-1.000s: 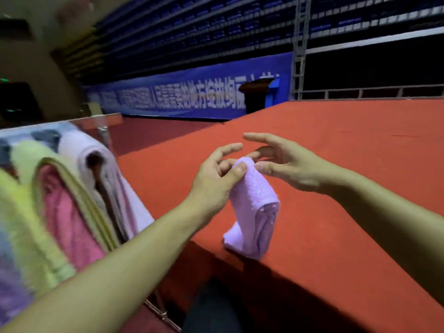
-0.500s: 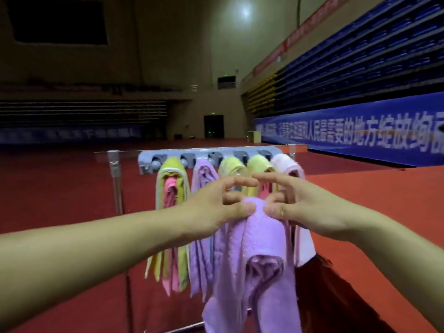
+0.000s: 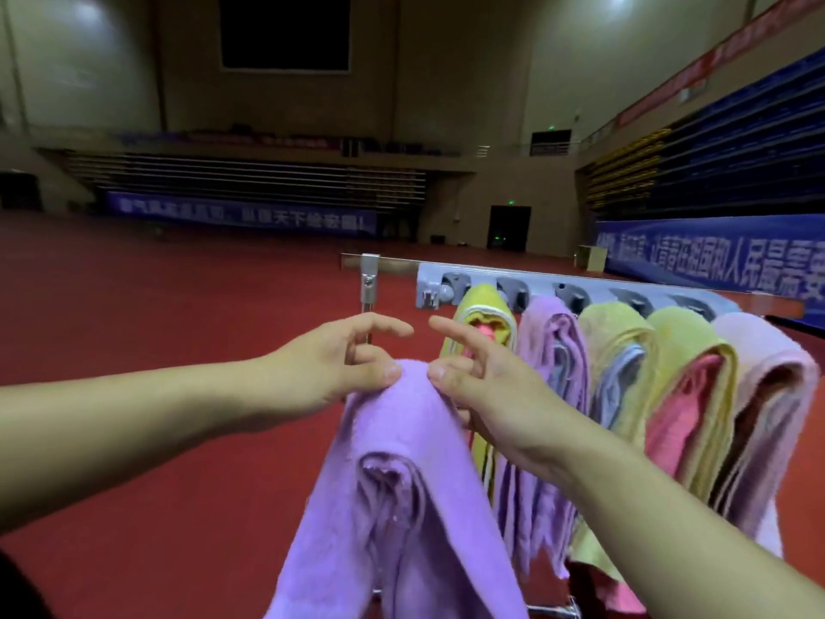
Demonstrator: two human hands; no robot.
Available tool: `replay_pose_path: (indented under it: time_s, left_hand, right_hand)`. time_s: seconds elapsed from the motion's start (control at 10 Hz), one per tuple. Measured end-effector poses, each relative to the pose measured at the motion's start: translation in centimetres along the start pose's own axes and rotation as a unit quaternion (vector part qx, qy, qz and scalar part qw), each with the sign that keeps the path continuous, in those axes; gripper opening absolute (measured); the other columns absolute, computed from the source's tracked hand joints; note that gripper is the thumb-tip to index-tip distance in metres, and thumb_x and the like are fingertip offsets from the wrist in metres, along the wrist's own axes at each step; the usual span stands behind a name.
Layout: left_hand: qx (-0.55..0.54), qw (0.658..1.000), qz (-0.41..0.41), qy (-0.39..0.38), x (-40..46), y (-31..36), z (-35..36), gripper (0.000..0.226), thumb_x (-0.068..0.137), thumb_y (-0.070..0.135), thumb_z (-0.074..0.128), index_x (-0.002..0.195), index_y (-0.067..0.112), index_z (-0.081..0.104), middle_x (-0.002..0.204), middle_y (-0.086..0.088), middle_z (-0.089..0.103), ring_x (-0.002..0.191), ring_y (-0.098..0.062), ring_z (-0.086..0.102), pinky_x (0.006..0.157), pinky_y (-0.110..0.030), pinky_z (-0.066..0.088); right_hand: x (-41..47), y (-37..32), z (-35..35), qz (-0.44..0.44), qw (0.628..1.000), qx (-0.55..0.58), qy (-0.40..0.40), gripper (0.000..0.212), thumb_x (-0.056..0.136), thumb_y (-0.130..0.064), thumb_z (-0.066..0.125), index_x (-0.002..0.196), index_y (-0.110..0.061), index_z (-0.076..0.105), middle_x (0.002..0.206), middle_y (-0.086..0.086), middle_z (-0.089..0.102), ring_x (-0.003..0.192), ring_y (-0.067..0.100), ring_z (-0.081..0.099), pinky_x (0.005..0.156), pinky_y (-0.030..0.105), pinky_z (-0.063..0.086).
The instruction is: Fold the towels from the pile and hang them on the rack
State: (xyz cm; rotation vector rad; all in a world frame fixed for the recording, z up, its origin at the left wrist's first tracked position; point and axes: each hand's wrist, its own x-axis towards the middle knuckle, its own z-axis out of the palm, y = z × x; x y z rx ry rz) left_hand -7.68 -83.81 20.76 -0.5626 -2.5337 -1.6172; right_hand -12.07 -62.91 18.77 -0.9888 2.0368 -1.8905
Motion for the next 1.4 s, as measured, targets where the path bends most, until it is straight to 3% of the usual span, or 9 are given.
replay_pose_path:
  time_s: [0.1,0.3,0.5,0.6,0.8,0.9,1.0,1.2,1.4]
  left_hand:
    - [-0.074,0.996,-0.006,0.05,2.2,-0.2,-2.6,0.046,0.078,0.017,0.067,0.123,0.022,0.058,0.069,0.001,0.054,0.064,-0.012,0.046,0.06,-0.025,0.038]
    - [-0.095,0.989,0.011,0.114,7.1,0.1,-5.8,0.046,0.074,0.014,0.062,0.119,0.018,0.059,0.062,0.011,0.057,0.055,-0.003,0.049,0.055,-0.02,0.038]
    - [-0.013,0.995,0.005,0.103,10.8,-1.2,-5.7,0.04,0.081,0.018,0.067,0.12,0.022,0.058,0.061,0.014,0.058,0.059,-0.002,0.049,0.059,-0.019,0.037]
    - [0.025,0.993,-0.003,0.112,12.5,-1.9,-4.8,0.029,0.097,0.009,0.057,0.126,0.015,0.055,0.05,0.02,0.055,0.05,0.007,0.048,0.054,-0.011,0.036]
    - [0.008,0.99,0.003,0.143,14.8,-2.6,-3.8,0.029,0.095,0.016,0.061,0.124,0.016,0.055,0.065,0.016,0.064,0.066,0.004,0.058,0.065,-0.011,0.044]
    - [0.033,0.984,-0.012,0.174,15.4,-4.0,-3.4,0.03,0.09,0.032,0.069,0.115,0.021,0.056,0.071,0.012,0.06,0.069,-0.004,0.055,0.069,-0.023,0.043]
    - [0.008,0.979,-0.028,0.203,15.5,-6.2,-3.0,0.037,0.084,0.04,0.075,0.107,0.02,0.054,0.062,0.014,0.057,0.062,-0.005,0.052,0.066,-0.028,0.042]
    - [0.01,0.978,-0.022,0.206,15.3,-6.5,-2.2,0.039,0.081,0.019,0.076,0.114,0.016,0.054,0.075,0.009,0.067,0.061,-0.004,0.055,0.066,-0.026,0.041]
    - [0.002,0.954,0.082,0.29,15.2,-4.1,-3.3,0.037,0.079,0.01,0.08,0.107,0.02,0.057,0.079,0.009,0.067,0.072,-0.015,0.052,0.067,-0.019,0.044]
  right_hand:
    - [3.4,-1.0,1.0,-0.017,0.999,-0.003,0.031,0.054,0.097,-0.006,0.056,0.145,-0.022,0.037,0.066,-0.013,0.061,0.058,-0.002,0.054,0.058,0.015,0.041]
    - [10.1,-4.5,-0.5,-0.028,0.996,-0.083,0.021,0.069,0.096,-0.004,0.057,0.154,-0.018,0.023,0.074,-0.009,0.066,0.082,0.011,0.06,0.083,0.034,0.051]
    - [13.0,-7.3,-3.8,0.003,0.907,-0.419,-0.031,0.082,0.094,-0.018,0.061,0.157,-0.019,0.007,0.095,-0.001,0.071,0.075,0.007,0.064,0.068,0.021,0.05]
    - [14.1,-6.9,-5.2,0.026,0.873,-0.487,-0.012,0.083,0.095,-0.022,0.061,0.157,-0.022,0.005,0.112,0.005,0.069,0.102,0.02,0.065,0.095,0.034,0.049]
    - [15.8,-4.9,-6.8,0.033,0.856,-0.515,0.035,0.085,0.095,-0.025,0.06,0.157,-0.023,0.002,0.098,-0.007,0.066,0.101,0.019,0.061,0.096,0.035,0.045]
    - [16.5,-3.5,-7.1,0.021,0.852,-0.519,0.065,0.088,0.092,-0.028,0.062,0.156,-0.027,0.002,0.091,-0.013,0.065,0.108,0.024,0.059,0.107,0.05,0.038]
    - [16.2,-2.4,-6.7,-0.004,0.829,-0.55,0.1,0.087,0.089,-0.028,0.061,0.155,-0.031,0.005,0.104,-0.008,0.069,0.111,0.024,0.058,0.104,0.046,0.033]
    - [15.5,-1.9,-6.6,-0.096,0.822,-0.551,0.11,0.081,0.089,-0.02,0.059,0.154,-0.038,0.014,0.093,-0.017,0.069,0.098,0.017,0.056,0.093,0.041,0.035]
    - [14.7,-2.9,-8.0,-0.094,0.845,-0.515,0.11,0.087,0.087,-0.026,0.066,0.155,-0.035,0.012,0.09,-0.027,0.069,0.111,0.015,0.056,0.098,0.043,0.035]
